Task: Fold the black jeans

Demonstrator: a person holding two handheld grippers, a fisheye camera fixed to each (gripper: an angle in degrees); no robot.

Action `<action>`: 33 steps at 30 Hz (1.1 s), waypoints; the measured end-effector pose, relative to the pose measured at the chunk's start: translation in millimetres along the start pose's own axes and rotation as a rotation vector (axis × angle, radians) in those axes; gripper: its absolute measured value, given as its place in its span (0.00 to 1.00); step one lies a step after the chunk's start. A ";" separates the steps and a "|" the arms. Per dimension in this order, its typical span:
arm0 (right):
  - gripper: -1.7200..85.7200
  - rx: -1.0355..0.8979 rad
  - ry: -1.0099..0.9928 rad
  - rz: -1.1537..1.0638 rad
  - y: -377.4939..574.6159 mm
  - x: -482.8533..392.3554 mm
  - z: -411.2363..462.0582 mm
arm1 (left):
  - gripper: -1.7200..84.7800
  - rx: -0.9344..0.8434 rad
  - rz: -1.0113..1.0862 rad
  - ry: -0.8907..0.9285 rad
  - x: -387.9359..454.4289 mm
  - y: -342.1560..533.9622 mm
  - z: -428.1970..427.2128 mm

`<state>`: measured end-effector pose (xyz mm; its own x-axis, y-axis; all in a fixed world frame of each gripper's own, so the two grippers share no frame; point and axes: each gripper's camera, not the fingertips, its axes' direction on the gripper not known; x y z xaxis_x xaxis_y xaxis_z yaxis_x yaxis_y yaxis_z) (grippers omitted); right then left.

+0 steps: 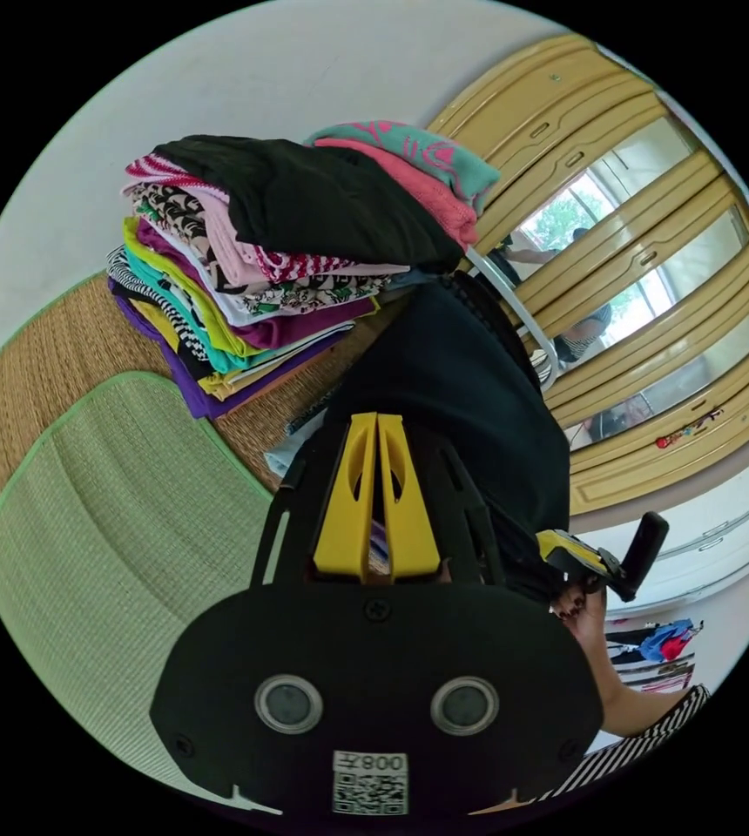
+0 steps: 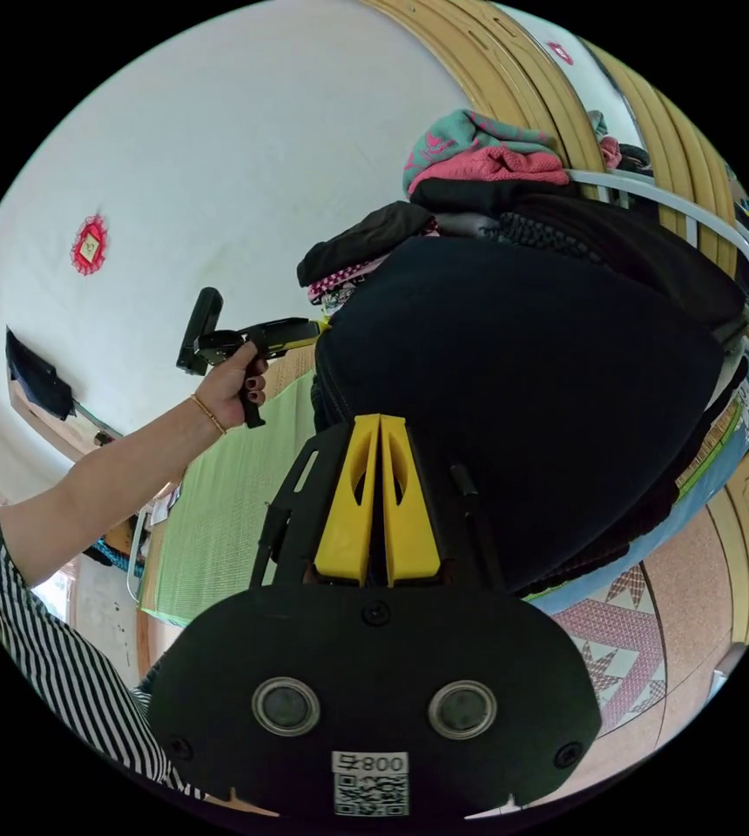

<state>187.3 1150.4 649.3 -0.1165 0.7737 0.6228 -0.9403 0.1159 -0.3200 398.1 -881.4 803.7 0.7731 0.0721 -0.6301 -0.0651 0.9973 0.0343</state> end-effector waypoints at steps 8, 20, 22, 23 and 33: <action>0.02 0.035 0.026 -0.001 23.2 -8.0 11.4 | 0.02 0.158 0.075 0.277 28.3 33.1 -8.8; 0.02 0.048 0.118 -0.005 48.1 -18.2 28.4 | 0.02 -0.062 0.264 0.026 70.9 80.0 14.3; 0.02 0.054 0.127 0.000 51.5 -17.7 29.7 | 0.02 -0.072 0.272 0.047 70.3 102.4 10.4; 0.02 0.056 0.135 0.004 53.5 -17.4 30.2 | 0.02 -0.078 0.281 0.047 69.0 120.5 8.7; 0.02 0.068 0.123 0.053 80.2 1.3 19.0 | 0.02 -0.331 0.081 -0.034 22.6 279.8 30.3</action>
<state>105.7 1148.9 638.0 -0.1308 0.8485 0.5127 -0.9539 0.0333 -0.2984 416.4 -600.3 822.5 0.7773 0.1566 -0.6094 -0.3236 0.9301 -0.1738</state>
